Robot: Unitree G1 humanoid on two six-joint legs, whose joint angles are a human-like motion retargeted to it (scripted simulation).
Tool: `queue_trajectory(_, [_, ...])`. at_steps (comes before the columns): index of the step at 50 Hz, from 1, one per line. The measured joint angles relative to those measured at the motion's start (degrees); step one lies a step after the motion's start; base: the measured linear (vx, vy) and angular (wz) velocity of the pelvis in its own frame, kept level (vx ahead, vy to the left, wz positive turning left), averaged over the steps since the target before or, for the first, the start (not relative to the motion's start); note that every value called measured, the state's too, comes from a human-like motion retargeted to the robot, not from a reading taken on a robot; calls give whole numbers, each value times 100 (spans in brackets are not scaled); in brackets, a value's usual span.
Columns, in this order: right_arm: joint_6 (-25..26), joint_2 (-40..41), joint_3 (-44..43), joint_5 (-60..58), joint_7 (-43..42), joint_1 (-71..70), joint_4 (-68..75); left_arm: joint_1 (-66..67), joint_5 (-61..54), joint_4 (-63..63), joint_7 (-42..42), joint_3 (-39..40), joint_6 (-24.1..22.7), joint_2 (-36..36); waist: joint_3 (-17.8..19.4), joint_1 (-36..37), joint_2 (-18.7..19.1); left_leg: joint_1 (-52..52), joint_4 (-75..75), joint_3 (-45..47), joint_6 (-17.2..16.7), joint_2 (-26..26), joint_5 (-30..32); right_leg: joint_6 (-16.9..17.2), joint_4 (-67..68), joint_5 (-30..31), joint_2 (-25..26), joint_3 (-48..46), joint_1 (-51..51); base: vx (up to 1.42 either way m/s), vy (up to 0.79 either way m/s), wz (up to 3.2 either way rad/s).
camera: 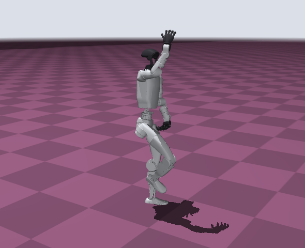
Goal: Kungfu
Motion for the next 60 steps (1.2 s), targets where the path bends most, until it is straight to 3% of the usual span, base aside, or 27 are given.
queue_trajectory(7, [-1083, -223, 176, -430, -1370, 0, -81, -11, 721, -121, -187, -204, -288, 184, -54, -320, 125, -16, 56, -313, 331, -43, -32, 0, 113, -120, 240, 345, -224, 12, -2, 34])
queue_trajectory(11, [-1019, -134, 291, -1038, -1503, 314, -168, -139, 741, -260, -55, -93, -350, 268, -25, -296, 91, 74, 63, -226, 452, -151, -102, 0, -92, -142, 438, 607, -148, 0, 0, -4])
queue_trajectory(17, [-166, 864, 431, -685, -1108, 1161, -410, -423, 150, -422, 180, 167, -429, 338, 13, -183, -143, -61, 300, 98, 286, -194, -206, 0, -1103, 147, 1080, 900, 190, -10, -18, -32])
queue_trajectory(22, [897, 2330, 878, 35, 64, 2397, -610, -881, -627, -616, 435, 366, -787, 139, 334, -248, -449, -727, 1528, 34, -39, -304, -642, 0, -2851, 804, 1506, 1668, 1013, -22, -14, 26])
queue_trajectory(25, [1762, 3108, 1333, 750, 911, 3256, -528, -1246, -746, -739, 190, 484, -1051, -159, 721, -39, -581, -1356, 2714, -27, -70, -573, -1097, 0, -4233, 1337, 1466, 2462, 1713, -30, 19, 39])
queue_trajectory(27, [2492, 3534, 1553, 1193, 1289, 3893, -371, -1493, -860, -765, -31, 530, -1181, -459, 994, 39, -602, -1564, 3170, 50, 178, -983, -1451, -37, -5064, 1728, 1092, 3008, 2137, -39, 35, 82])
queue_trajectory(28, [2857, 3716, 1622, 1432, 1401, 4210, -285, -1602, -988, -774, -115, 514, -1225, -600, 1115, 63, -609, -1669, 3343, 118, 291, -1159, -1588, -148, -5322, 1321, 862, 3225, 2275, -40, 26, 77])
queue_trajectory(30, [3466, 4125, 1731, 1870, 1449, 4818, -40, -1736, -1294, -758, -280, 495, -1232, -778, 1252, 210, -510, -2087, 3947, 86, 176, -1134, -1871, -1142, -4835, -386, 788, 3212, 2196, -34, -3, 35])
queue_trajectory(32, [3758, 4517, 1927, 2324, 1205, 5324, 203, -1705, -1519, -774, -521, 501, -1098, -920, 1272, 392, -510, -2657, 4589, 167, 130, -1201, -2192, -1845, -4369, -850, 694, 3146, 1713, -38, -16, -6])
queue_trajectory(37, [4064, 4433, 2282, 2606, 855, 5762, -109, -1534, -1623, -480, -1269, 401, -700, -1089, 1511, 429, -163, -3450, 5117, 229, 29, -1180, -2215, -2144, -3669, -1166, 667, 3006, 870, -44, -2, 38])
queue_trajectory(42, [3481, 4336, 2224, 2404, 766, 5638, -666, -1298, -2087, -49, -424, 349, -547, -1028, 1363, 317, 59, -3492, 4947, 226, -117, -1116, -1902, -2271, -3789, -1066, 616, 2852, 821, -15, 1, 26])
queue_trajectory(47, [2730, 3603, 1308, 2505, 604, 4856, -1547, -1188, -1741, -95, 60, 551, -656, -764, 1169, 263, 145, -2853, 4281, 128, -443, -1174, -975, -2349, -4571, -820, 643, 2849, 1577, 3, 5, 15])
queue_trajectory(50, [1878, 2807, 529, 2191, 411, 4290, -2149, -1231, -1351, -205, 443, 769, -951, -396, 1130, 358, 128, -2573, 4184, 223, -901, -1215, 229, -2370, -5135, -652, 636, 2990, 2185, 13, 12, 5])
queue_trajectory(52, [1270, 2177, -72, 1807, 226, 3998, -2530, -1284, -857, -295, 687, 947, -1189, -100, 1074, 461, 66, -2674, 4355, 685, -1396, -1199, 1552, -2301, -5407, -535, 449, 3021, 2462, 7, 36, 45])
queue_trajectory(53, [957, 1842, -399, 1581, 111, 3861, -2708, -1351, -579, -350, 819, 1072, -1323, 51, 1046, 394, 51, -2803, 4443, 1244, -1399, -1191, 2294, -2169, -5406, -513, 145, 2957, 2471, -3, 54, 125])
queue_trajectory(55, [298, 1288, -1030, 1057, -316, 3610, -3026, -1488, 62, -415, 1125, 1380, -1657, 475, 954, 255, -1, -3131, 4792, 2037, -1400, -753, 3473, -2152, -5570, -403, -158, 2657, 2552, -7, 24, 139])
queue_trajectory(58, [-640, 692, -1832, 58, -1453, 3442, -3501, -1536, 1011, -411, 1717, 1828, -2273, 1283, 880, 344, 104, -3996, 5520, 1869, -1400, 46, 3121, -2373, -6242, -159, 243, 2393, 3084, 5, -20, 28])
queue_trajectory(60, [-1176, 374, -2270, -717, -2275, 3443, -3832, -1557, 1442, -331, 2160, 1885, -2714, 1923, 863, 476, 28, -4486, 5197, 1821, -1400, 399, 3483, -2408, -6459, -36, 314, 2404, 3308, 11, -8, -45])
